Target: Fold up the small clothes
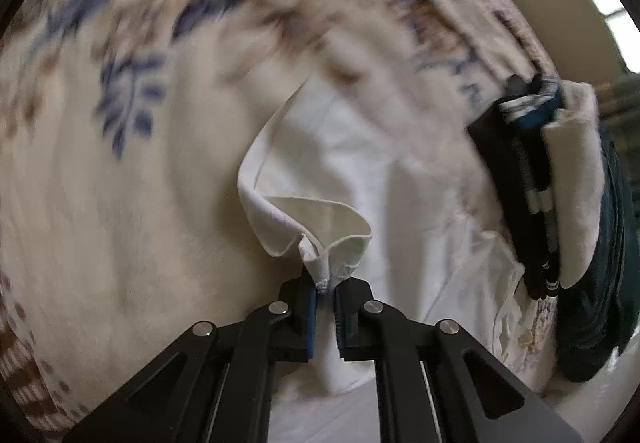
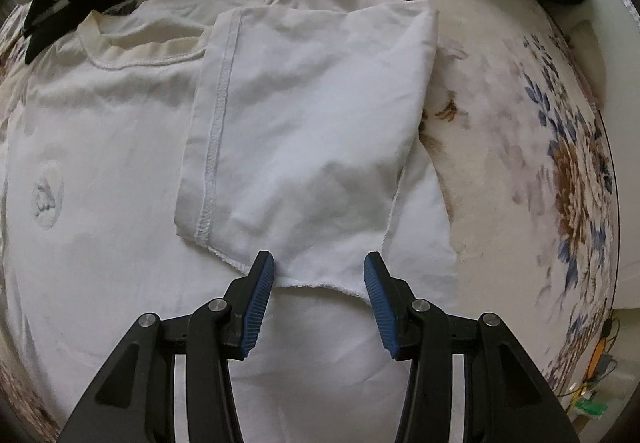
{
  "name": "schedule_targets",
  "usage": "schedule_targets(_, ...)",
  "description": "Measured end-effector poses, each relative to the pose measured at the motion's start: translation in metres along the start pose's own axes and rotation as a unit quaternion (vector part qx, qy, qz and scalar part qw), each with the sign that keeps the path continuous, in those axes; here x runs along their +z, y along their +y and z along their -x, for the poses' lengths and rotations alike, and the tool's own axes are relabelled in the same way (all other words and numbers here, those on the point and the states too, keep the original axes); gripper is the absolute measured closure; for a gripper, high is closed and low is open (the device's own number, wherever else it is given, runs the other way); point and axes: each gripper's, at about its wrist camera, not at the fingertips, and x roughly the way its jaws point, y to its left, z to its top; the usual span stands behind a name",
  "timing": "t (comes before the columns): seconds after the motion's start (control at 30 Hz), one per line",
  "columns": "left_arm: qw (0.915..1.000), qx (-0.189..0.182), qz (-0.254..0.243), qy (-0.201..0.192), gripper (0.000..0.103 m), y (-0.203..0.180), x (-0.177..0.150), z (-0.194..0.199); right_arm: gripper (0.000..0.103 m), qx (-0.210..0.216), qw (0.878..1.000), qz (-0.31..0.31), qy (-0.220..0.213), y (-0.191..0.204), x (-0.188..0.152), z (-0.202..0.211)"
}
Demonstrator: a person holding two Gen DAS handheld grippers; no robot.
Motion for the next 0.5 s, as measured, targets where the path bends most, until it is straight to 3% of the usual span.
schedule_targets(0.07, 0.9962, -0.011, -0.078, -0.037, 0.098, -0.037, -0.011, 0.016, 0.053, 0.006, 1.0, -0.002, 0.002, -0.003, 0.001, 0.0)
schedule_targets(0.1, 0.9898, -0.015, -0.133, -0.048, 0.098, -0.061, -0.022, 0.023, 0.053, 0.009, 1.0, -0.002, 0.004, -0.005, 0.001, 0.0)
schedule_targets(0.13, 0.9783, -0.019, -0.2, -0.05, 0.098, -0.087, -0.038, 0.026, 0.053, 0.01, 1.0, -0.002, 0.005, -0.008, 0.001, -0.001)
schedule_targets(0.2, 0.9465, -0.02, -0.32, -0.038, 0.098, -0.131, -0.08, 0.023, 0.053, 0.014, 1.0, -0.001, 0.01, -0.014, -0.001, -0.005)
schedule_targets(0.33, 0.9046, -0.006, -0.425, 0.028, 0.093, -0.153, -0.145, -0.007, 0.053, 0.016, 0.999, -0.015, 0.023, -0.037, -0.004, -0.01)
schedule_targets(0.37, 0.9002, -0.004, -0.432, 0.052, 0.093, -0.151, -0.155, -0.015, 0.053, 0.017, 0.999, -0.02, 0.024, -0.042, -0.005, -0.009)
schedule_targets(0.43, 0.9057, -0.003, -0.414, 0.09, 0.089, -0.144, -0.162, -0.024, 0.053, 0.025, 0.999, -0.03, 0.027, -0.054, -0.005, -0.006)
schedule_targets(0.5, 0.9179, -0.02, -0.382, 0.107, 0.067, -0.128, -0.162, -0.019, 0.053, 0.034, 0.998, -0.041, 0.027, -0.065, -0.002, 0.0)
